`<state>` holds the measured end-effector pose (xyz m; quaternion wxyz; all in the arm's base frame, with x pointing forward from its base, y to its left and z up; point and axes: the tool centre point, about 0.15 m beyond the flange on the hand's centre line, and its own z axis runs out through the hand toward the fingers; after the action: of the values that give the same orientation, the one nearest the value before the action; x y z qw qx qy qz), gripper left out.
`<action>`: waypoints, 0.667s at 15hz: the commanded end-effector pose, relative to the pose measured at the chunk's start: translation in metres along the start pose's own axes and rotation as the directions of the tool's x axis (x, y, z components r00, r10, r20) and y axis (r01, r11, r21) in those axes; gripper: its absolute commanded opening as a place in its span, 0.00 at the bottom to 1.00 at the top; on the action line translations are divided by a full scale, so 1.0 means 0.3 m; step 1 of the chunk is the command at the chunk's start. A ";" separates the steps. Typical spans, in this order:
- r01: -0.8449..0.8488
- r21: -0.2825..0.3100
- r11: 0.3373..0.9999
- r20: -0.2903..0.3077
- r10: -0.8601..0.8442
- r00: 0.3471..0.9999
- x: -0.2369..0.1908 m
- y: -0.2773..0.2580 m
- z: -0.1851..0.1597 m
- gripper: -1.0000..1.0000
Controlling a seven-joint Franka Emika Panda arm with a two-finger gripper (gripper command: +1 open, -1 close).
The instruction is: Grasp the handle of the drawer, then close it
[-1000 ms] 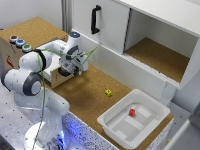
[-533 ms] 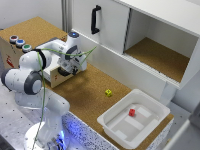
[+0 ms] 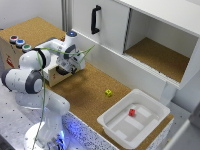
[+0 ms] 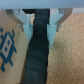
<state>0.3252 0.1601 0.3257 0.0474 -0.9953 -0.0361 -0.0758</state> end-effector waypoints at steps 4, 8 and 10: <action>0.071 0.001 0.997 0.062 -0.071 0.996 0.026 -0.214 0.086 0.00; 0.092 0.016 0.996 0.068 -0.093 0.993 0.015 -0.287 0.096 0.00; 0.100 0.025 0.995 0.074 -0.102 0.992 0.011 -0.320 0.105 0.00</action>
<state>0.3250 0.2124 0.3256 0.0610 -0.9929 -0.0758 -0.0686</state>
